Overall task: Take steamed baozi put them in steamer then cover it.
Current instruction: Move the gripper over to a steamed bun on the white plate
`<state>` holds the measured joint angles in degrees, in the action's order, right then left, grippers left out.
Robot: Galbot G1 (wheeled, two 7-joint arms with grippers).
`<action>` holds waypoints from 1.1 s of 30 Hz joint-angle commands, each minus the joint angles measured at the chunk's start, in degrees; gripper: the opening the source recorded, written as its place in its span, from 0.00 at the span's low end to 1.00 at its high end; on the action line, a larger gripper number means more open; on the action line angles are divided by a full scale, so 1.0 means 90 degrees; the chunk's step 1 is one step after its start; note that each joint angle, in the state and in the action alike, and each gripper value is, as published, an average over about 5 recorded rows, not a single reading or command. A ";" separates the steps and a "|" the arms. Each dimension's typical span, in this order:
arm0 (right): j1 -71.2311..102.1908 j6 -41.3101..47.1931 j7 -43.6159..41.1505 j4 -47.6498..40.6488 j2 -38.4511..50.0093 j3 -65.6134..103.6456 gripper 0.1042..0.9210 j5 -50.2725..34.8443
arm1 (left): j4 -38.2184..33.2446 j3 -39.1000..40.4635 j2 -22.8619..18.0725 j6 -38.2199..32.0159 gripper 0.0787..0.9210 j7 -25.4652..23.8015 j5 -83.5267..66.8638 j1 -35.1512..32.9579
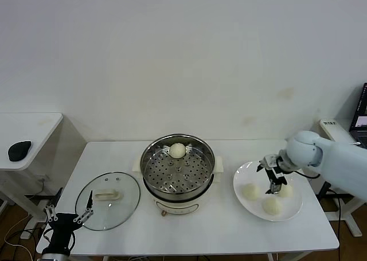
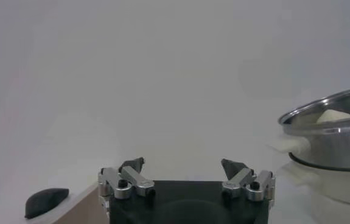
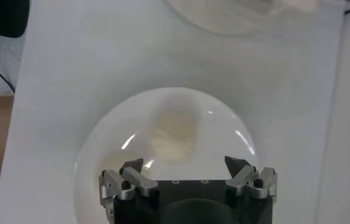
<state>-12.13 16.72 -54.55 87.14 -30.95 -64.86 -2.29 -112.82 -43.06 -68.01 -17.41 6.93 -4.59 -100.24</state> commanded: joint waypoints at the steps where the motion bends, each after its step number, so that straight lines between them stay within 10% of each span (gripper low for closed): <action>1: 0.0942 -0.0044 0.0136 -0.0400 -0.0198 0.0558 0.88 0.0298 | 0.0025 -0.0008 0.0008 -0.0020 0.88 -0.0001 -0.0009 0.0001; 22: 0.1751 -0.0049 0.0376 -0.1014 -0.0785 0.1299 0.85 0.0610 | 0.0053 -0.0048 -0.0026 -0.0055 0.88 -0.0001 -0.0004 -0.0002; 33: 0.1603 0.0015 0.0341 -0.0995 -0.0749 0.1285 0.62 0.0486 | 0.0074 -0.0030 -0.0052 -0.0085 0.88 0.0006 0.0001 0.0020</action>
<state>1.77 16.74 -51.45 78.77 -37.21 -54.12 1.99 -112.14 -43.37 -68.51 -18.15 6.94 -4.61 -100.09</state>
